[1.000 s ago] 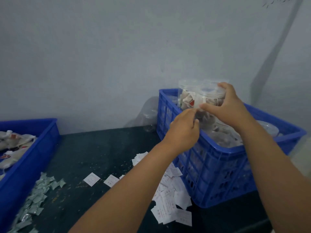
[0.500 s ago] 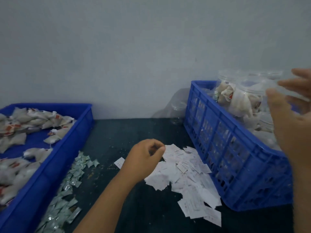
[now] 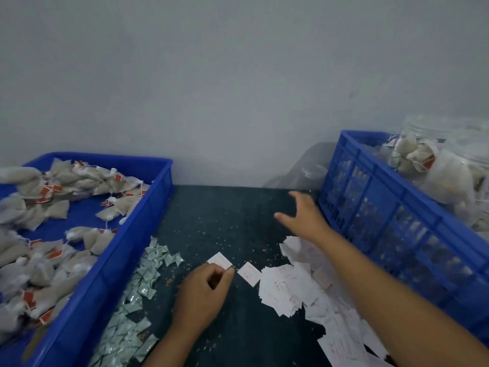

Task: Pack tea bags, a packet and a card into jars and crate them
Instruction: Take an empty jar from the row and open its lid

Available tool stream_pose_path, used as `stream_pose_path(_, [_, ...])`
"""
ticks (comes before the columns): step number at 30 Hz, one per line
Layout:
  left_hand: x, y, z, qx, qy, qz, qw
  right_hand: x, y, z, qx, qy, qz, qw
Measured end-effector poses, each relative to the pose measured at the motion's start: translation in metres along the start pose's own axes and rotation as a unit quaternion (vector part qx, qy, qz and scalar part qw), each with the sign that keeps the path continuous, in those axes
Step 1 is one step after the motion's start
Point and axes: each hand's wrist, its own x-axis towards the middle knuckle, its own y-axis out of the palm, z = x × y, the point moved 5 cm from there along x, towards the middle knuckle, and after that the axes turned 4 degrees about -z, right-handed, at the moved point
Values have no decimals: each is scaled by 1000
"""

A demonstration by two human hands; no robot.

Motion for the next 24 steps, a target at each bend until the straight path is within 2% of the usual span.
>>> stream_pose_path(5, [-1,1,4,-9,-2,-1,1000,87,-28,-20,-122,-29,-92,988])
stream_pose_path(9, [-2,0,7,-14,-1,-4,1000,125,-26,-42,-251,10,-43,967])
stream_pose_path(11, [-2,-1,7,-15,2,-8,1000,131,-19,-46,-276,14,-39,960])
stream_pose_path(13, [-2,0,7,-17,6,-10,1000,129,-9,-42,-223,-11,-80,972])
stream_pose_path(15, [-3,0,7,-17,10,-9,1000,122,-2,-36,-162,-54,-157,973])
stream_pose_path(17, [-2,0,7,-15,16,-10,1000,115,1,-34,-119,-56,-205,970])
stream_pose_path(24, [-2,0,5,-9,5,-10,1000,91,-8,-1,17,-59,-215,975])
